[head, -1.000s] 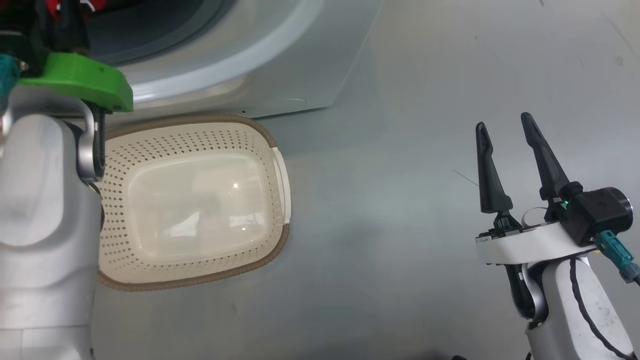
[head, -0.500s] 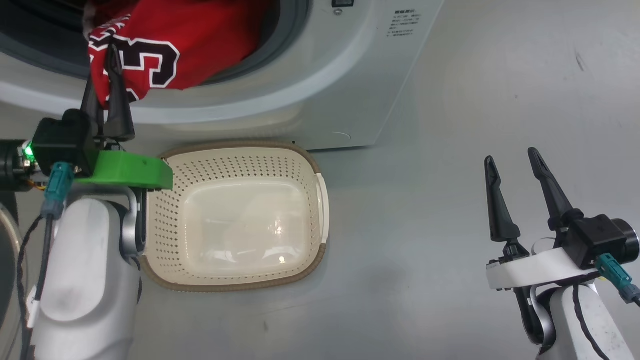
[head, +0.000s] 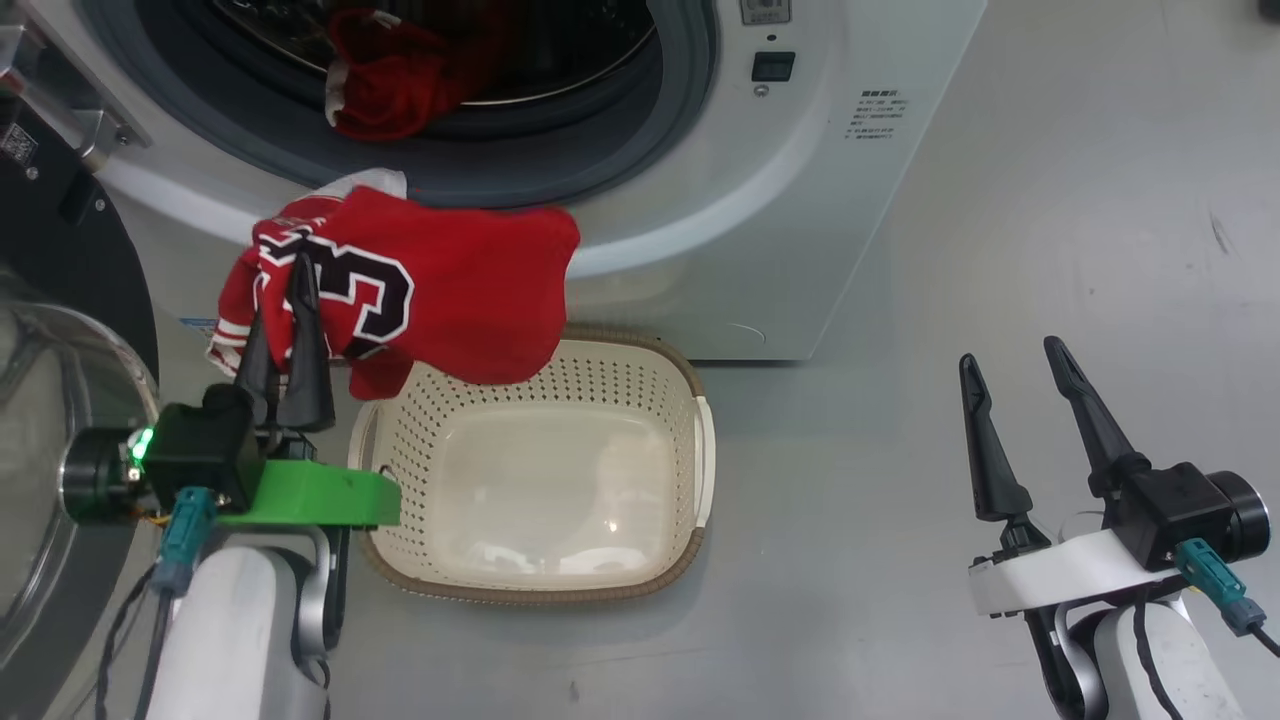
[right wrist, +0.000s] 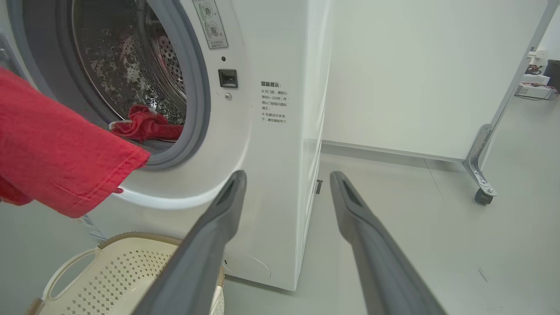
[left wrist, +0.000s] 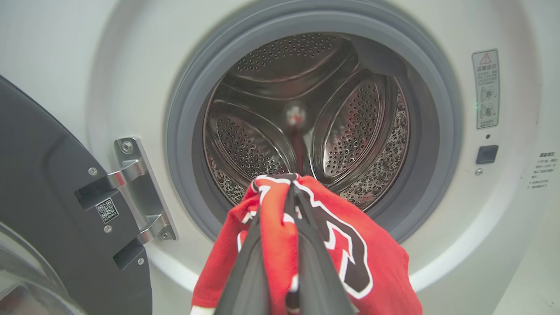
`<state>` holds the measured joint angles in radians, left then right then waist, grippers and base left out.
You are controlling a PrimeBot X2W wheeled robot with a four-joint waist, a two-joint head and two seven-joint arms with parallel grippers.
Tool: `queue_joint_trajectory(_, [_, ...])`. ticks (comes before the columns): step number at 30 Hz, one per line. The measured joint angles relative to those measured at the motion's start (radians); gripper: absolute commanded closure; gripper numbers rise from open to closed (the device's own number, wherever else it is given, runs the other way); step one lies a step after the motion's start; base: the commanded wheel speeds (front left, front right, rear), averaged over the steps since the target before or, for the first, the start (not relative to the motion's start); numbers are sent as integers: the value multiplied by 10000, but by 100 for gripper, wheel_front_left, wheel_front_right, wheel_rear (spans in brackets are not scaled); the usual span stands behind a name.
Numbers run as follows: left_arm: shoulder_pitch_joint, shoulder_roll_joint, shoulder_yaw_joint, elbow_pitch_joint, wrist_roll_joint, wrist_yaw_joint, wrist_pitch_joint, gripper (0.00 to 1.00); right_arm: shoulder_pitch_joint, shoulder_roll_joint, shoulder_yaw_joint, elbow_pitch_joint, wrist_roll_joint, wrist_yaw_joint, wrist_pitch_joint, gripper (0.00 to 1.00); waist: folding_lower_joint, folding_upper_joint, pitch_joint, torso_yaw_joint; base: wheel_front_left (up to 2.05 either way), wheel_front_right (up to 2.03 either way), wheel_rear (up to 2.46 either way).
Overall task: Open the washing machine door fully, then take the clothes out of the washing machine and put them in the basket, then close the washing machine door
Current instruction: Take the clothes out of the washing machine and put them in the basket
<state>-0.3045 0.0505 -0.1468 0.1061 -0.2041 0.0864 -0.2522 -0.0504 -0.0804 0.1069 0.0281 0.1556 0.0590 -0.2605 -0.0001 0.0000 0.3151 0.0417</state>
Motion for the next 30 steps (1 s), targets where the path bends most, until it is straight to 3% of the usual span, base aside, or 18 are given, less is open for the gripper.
queue_joint_trajectory(7, [938, -12, -353, 226, -249, -31, 0, 100, 44, 12, 209, -6, -2, 13, 0, 0, 0, 0, -122, -21, 0, 0, 0])
queue_joint_trajectory(18, [1052, -12, -608, 1298, -324, -221, 8, 100, 43, 52, 470, -94, 0, 105, 0, 0, 0, 0, 186, -433, 0, 0, 0])
queue_joint_trajectory(30, [-255, -35, -932, 3425, -652, -589, 399, 100, -192, 79, 591, -343, 15, 192, 0, 0, 0, 0, 1035, -931, 0, 0, 0])
